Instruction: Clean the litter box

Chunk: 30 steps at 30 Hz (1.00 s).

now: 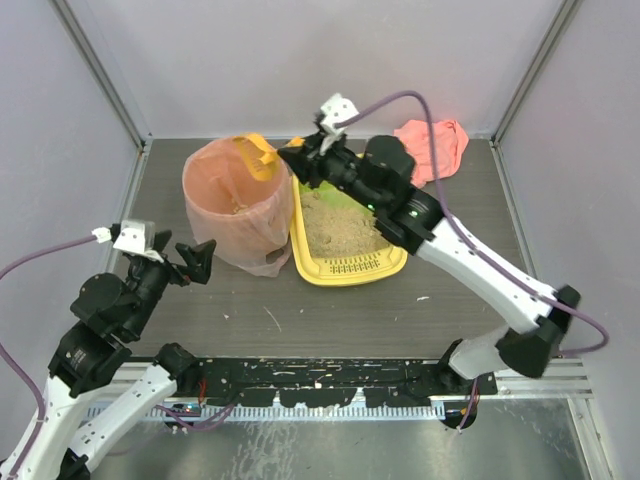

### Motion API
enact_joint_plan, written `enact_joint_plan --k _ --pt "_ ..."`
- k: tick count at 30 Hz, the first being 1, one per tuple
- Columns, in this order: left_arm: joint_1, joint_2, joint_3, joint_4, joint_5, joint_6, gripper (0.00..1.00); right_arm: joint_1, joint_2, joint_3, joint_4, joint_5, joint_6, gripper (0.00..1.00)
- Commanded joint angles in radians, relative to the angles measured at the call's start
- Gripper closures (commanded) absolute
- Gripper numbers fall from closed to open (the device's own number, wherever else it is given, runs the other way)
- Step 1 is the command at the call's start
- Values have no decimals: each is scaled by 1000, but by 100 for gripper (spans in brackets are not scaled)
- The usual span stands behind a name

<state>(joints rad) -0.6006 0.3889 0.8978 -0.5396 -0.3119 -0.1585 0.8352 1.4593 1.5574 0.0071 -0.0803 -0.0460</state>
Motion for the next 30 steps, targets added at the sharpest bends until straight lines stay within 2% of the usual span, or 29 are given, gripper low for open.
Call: enact_joint_plan --k 1,3,6,8,13,15,18,21,30 --pt "3 35 32 76 16 100 2 2 -222 -71 56 164 50 99" --pt "2 45 34 74 15 100 2 1 -273 -104 21 263 57 99" --pt "2 45 10 101 26 84 2 1 -307 -112 -91 521 60 99" --pt "4 54 0 111 26 72 2 -2 -321 -135 -125 623 58 100" --pt "3 94 -5 114 4 52 2 -21 -299 -135 -227 670 96 99" --pt "3 110 1 107 -8 51 2 -46 -250 -109 -283 645 135 99" --pt "3 146 17 72 -40 51 2 -173 -180 -73 -351 458 239 99" --pt "4 161 28 57 -58 55 2 -280 -117 -64 -357 334 282 99" --pt "3 199 40 79 -79 30 2 -437 111 13 -337 57 355 99"
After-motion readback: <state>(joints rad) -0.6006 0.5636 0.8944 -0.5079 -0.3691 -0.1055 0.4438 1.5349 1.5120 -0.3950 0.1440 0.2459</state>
